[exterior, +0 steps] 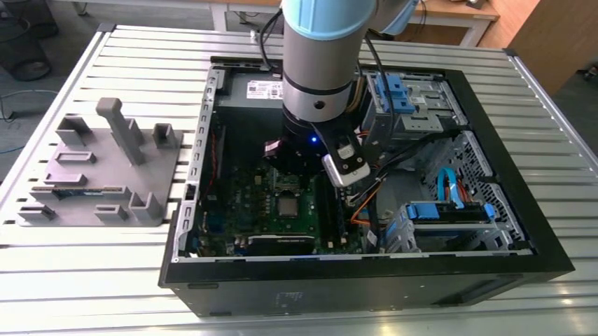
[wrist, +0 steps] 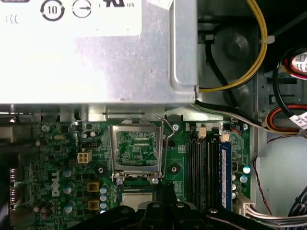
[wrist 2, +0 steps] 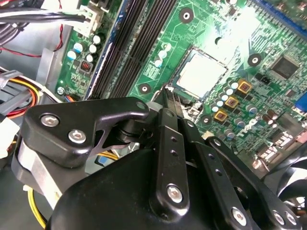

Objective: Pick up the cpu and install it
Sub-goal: 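Close the cpu cover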

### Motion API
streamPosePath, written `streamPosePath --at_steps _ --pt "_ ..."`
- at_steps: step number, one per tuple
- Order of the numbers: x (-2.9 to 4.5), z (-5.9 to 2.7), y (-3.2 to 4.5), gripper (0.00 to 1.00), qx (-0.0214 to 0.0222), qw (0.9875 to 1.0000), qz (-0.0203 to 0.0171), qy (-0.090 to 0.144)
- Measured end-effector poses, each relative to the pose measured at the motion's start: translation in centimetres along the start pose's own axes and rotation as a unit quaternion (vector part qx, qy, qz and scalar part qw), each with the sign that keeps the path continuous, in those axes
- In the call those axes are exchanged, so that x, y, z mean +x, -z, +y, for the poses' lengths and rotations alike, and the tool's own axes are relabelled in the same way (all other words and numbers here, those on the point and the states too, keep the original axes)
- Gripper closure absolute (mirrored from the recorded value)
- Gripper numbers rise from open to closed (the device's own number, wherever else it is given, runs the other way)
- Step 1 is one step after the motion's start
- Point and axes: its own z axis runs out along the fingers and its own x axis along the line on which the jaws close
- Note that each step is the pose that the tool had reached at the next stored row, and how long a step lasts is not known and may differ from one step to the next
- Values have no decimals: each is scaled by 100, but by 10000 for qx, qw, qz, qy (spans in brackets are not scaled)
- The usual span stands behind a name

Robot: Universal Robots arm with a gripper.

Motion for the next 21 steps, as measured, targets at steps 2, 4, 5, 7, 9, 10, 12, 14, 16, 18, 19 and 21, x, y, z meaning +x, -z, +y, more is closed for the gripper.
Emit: streamPosePath --at_steps 2,4,5,7,9,10,12,14,16,18,19,21 --pt "-1 20 -4 89 0 10000 0 0" --pt "-2 40 -8 89 0 10000 0 0" --pt "-6 50 -10 89 -1 10000 0 0" --pt "-17 71 -16 89 -3 10000 0 0" --pt "-26 94 -23 89 -5 10000 0 0" --pt "-31 106 -26 89 -6 10000 0 0" --pt "-40 127 -32 89 -8 10000 0 0" --pt "-56 149 -37 89 -9 10000 0 0" --pt "-78 172 -43 89 -11 10000 1 0" --pt "-101 196 -49 89 -12 10000 0 0" --pt "-115 206 -52 89 -12 10000 1 0" --pt "-146 218 -56 89 -15 10000 0 6"
